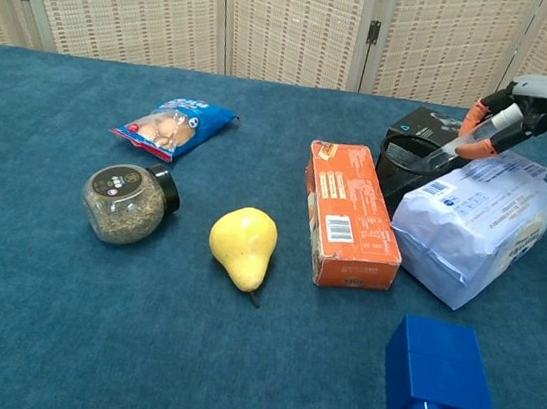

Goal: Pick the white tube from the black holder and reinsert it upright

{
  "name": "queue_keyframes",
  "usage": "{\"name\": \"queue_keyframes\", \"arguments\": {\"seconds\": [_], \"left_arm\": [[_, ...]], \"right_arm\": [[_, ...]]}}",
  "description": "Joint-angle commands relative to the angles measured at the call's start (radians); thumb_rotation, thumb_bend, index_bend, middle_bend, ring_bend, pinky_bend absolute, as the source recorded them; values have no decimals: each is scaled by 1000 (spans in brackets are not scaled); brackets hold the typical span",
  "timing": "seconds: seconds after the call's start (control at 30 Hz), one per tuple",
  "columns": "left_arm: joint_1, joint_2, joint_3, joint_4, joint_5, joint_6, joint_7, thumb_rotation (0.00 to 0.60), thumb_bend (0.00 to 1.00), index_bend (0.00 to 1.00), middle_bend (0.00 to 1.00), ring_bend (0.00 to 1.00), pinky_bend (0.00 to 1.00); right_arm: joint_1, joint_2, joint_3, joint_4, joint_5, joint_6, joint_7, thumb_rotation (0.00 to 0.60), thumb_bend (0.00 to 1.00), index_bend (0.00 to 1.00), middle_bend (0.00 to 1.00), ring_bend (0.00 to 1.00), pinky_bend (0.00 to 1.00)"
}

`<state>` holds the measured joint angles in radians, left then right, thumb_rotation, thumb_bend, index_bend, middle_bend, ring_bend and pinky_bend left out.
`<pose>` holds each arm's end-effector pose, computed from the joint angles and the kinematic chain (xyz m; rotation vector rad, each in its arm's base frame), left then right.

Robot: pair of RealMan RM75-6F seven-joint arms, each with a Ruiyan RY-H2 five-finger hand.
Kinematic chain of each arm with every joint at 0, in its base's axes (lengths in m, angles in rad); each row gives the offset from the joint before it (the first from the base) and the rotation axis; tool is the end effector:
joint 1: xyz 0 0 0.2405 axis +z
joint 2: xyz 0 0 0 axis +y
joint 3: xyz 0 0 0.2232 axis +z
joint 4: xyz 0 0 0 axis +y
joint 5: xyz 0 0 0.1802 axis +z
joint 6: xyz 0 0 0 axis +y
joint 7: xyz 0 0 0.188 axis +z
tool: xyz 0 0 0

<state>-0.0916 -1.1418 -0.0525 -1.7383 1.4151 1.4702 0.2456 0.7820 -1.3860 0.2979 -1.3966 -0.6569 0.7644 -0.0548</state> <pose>-0.2593 0.2197 0.1576 -1.3797 -0.8813 -0.7854 -0.1839 -0.4111 0.0576 1.3742 -1.4951 0.9326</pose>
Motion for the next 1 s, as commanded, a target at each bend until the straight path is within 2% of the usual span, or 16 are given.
{"name": "queue_keyframes", "arguments": {"seconds": [0.03,0.27,0.4,0.5,0.63,0.83,1.0], "left_arm": [[0,-1,0,1,-1,0,-1,600,321,198,113,57,93],[-1,-3,-2,5,-3,0,-5,600,321,198,113,56,93],[-1,-4,-2,6,-3,0,-5,600,321,198,113,56,93],[0,-4,-1,7,-5,0,-7,600,321,198,113,56,93],[-1,-4,-1,5,-1,0,-7,600,320,198,112,56,93],[-4,-3,-2,-2,4,0,-4,600,320,198,112,56,93],[-7,-2,-1,-8,9,-1,1,600,320,198,112,56,93]], "right_arm": [[0,-2,0,2,-1,4,0,600,289,554,325,79,105],[-14,-9,15,-4,-51,28,40,600,376,624,367,113,105],[-27,-4,25,-12,-96,22,86,600,385,632,374,115,105],[-96,6,57,-36,-308,61,291,600,386,632,385,114,103],[-155,6,63,-24,-492,129,515,600,386,632,400,116,98],[-225,35,65,-28,-661,234,872,600,386,641,420,145,97],[-267,80,59,-58,-711,269,1112,600,387,641,424,153,97]]}}
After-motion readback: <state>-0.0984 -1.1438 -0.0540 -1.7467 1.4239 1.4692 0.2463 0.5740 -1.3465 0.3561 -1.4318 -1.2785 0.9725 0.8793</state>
